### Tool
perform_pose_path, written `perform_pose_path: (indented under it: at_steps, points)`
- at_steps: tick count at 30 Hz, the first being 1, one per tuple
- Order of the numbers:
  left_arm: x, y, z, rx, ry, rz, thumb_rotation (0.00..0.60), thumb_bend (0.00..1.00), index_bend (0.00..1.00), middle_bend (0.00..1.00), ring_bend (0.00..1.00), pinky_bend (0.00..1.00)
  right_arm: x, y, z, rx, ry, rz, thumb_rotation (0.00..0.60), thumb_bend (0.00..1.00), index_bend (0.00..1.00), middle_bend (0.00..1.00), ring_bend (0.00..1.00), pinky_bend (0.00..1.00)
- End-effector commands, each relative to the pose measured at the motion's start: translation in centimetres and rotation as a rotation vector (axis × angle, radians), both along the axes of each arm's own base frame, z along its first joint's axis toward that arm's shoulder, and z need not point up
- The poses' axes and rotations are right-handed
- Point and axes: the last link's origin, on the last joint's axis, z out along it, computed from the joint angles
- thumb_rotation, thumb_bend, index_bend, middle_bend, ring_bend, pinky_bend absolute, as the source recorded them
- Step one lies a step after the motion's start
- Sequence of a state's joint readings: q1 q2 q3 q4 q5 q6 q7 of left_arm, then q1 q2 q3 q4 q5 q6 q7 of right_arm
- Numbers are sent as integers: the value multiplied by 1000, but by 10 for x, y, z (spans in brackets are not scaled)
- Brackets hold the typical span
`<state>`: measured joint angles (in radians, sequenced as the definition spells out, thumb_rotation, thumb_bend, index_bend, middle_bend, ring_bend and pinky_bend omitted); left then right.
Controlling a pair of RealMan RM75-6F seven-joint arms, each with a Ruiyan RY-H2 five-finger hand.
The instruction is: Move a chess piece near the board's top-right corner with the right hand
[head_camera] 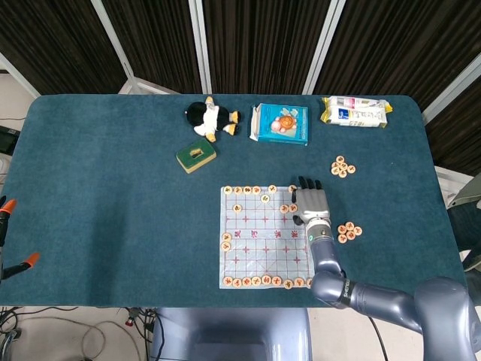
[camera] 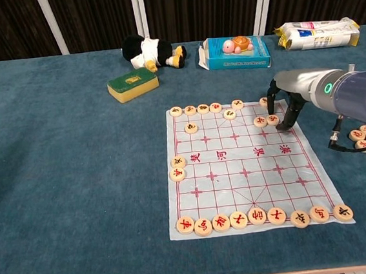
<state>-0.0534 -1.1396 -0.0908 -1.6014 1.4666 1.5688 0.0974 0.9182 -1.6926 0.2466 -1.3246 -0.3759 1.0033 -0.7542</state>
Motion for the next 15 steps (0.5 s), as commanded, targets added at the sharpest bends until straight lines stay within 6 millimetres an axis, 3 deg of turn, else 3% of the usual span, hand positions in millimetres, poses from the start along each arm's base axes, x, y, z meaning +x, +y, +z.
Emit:
perform_pose_path:
  at_steps: [1,15]
  points:
    - [0,0,0,1,0,0,600,52,22,0,0,51,0,-1,0,-2,-3,-1,600,374,430,0,18,41]
    - [1,0,-1,3,2,1,600,51,22,0,0,51,1,-2,-4,2,2,-4,600,374,460,0,24,42]
